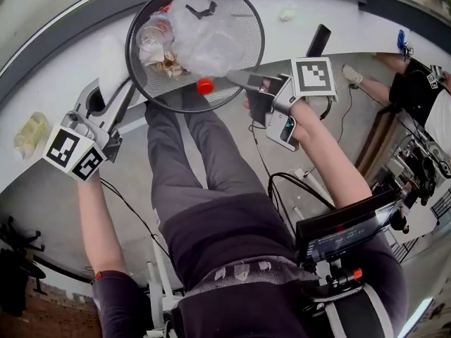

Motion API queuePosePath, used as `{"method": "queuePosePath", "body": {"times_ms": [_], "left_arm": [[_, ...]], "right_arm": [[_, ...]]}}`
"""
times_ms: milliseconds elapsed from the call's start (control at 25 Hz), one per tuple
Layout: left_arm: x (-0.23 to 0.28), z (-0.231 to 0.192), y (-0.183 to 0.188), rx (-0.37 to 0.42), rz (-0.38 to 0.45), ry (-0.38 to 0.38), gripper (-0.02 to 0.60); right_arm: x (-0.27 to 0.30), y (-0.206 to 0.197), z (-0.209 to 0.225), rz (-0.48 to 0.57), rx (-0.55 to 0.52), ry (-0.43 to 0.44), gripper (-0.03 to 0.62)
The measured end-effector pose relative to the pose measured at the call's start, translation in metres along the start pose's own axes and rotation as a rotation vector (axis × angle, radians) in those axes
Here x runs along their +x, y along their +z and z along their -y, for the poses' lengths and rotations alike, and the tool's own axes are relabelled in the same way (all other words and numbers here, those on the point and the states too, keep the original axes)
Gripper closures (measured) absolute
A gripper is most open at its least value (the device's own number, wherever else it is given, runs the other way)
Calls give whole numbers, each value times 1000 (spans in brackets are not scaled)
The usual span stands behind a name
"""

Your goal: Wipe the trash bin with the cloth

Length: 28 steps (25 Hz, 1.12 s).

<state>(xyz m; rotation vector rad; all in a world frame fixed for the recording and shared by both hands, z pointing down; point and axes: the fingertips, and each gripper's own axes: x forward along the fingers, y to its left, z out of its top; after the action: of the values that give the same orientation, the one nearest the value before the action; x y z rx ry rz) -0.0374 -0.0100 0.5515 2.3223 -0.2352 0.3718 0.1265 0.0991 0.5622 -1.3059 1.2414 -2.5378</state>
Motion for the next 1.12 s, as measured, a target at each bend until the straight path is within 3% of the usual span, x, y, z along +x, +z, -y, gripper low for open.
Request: {"method": "queuePosePath", "body": {"times_ms": [160,320,440,600,720,800,880,920,1040,1120], "left_arm": [[3,17,-31,-94,4,-26,500],[0,22,-44,-176,25,-56,500],[-9,1,-36,-144,40,30,500],[-18,-36,13,-54,113,135,500],[-11,-46,53,34,141,136,500],[3,-46,70,66,137,111,500],[17,-45,74,82,111,83,500],[22,-44,72,88,94,75,500],[27,-41,56,103,43,63,500],[24,-36,41,82,22,48,500]], "right_arm": [[6,-20,5,-41,81,27,485],[11,-28,-3,-23,37,30,484],[1,-27,-8,-13,-124,-16,410],[-27,15,-19,77,-456,-101,402],[-34,53,-25,124,-582,-159,403],[-27,60,-25,73,-611,-177,404],[-20,59,-26,15,-617,-163,426],[-18,57,-27,6,-590,-139,479],[-26,58,-16,63,-379,-146,494],[-29,55,-14,87,-302,-138,493]]}}
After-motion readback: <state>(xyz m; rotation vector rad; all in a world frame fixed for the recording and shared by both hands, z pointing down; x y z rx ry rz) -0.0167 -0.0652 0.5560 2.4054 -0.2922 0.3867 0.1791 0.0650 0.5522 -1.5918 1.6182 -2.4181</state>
